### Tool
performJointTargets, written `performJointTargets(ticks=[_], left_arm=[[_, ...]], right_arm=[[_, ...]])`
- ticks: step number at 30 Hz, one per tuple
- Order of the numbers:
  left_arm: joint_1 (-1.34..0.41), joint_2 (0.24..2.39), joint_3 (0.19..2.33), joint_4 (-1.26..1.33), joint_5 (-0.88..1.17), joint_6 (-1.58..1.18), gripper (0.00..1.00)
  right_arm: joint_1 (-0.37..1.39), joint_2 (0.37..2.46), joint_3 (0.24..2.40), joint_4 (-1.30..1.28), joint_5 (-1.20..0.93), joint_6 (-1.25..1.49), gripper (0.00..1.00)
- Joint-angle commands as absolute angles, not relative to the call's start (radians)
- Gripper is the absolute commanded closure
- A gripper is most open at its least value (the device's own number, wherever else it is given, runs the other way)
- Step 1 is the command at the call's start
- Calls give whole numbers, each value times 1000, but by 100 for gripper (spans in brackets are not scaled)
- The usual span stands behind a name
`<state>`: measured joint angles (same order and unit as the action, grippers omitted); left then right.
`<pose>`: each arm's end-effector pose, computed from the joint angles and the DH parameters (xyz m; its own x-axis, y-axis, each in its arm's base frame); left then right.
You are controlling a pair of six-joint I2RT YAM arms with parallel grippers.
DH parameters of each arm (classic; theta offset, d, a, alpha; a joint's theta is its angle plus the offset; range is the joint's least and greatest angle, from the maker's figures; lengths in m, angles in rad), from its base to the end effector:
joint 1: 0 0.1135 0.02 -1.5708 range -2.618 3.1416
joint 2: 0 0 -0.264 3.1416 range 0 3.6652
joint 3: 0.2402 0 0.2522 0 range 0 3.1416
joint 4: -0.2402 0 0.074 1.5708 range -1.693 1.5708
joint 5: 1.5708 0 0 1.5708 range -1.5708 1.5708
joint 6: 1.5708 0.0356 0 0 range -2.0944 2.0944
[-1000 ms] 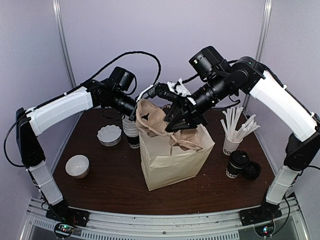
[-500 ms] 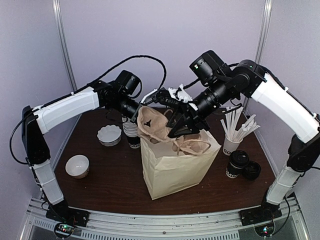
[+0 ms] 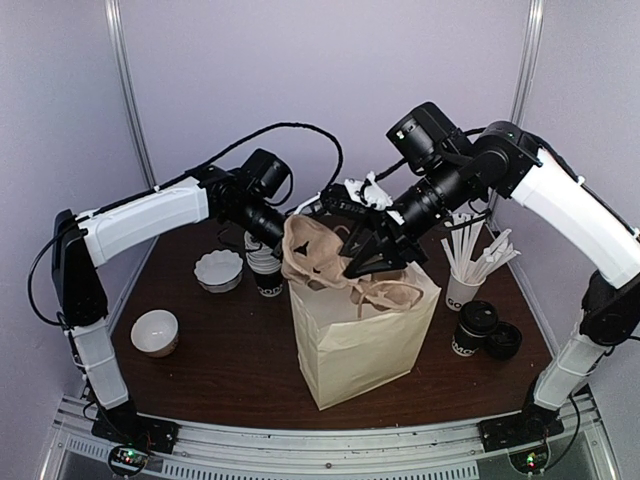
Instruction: Pack the takeout coffee
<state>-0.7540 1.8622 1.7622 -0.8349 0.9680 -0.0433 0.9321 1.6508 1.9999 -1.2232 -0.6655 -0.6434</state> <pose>0.2726 -0.2962 0.3258 -0.6182 0.5468 -0.5647 0.7187 0.1021 -0.6878 0.1709 0.2670 0.4386 0.1548 -0.5831 -0.7975 -0.9686 -0.2487 -0.0061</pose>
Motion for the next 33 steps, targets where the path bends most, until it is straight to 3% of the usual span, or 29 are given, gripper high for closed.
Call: performJointTargets(ticks=[1,9,15,33], left_arm=[[-752,1759,1793,-799,807,-10,30],[-704,1562,1625,-645,679,-39,22],[-672,1470,1519,-591,647,-46,22],[-581,1279,1331,-550,624,-61,22]], right_arm=[[939,1632,2000,-1236,-613,-688,69],[936,1647,2032,-1259,-604,-718,69],[936,1657,2117,-1285,-662,-699,69],[930,1766,2148,-1455,-539,-859,68]])
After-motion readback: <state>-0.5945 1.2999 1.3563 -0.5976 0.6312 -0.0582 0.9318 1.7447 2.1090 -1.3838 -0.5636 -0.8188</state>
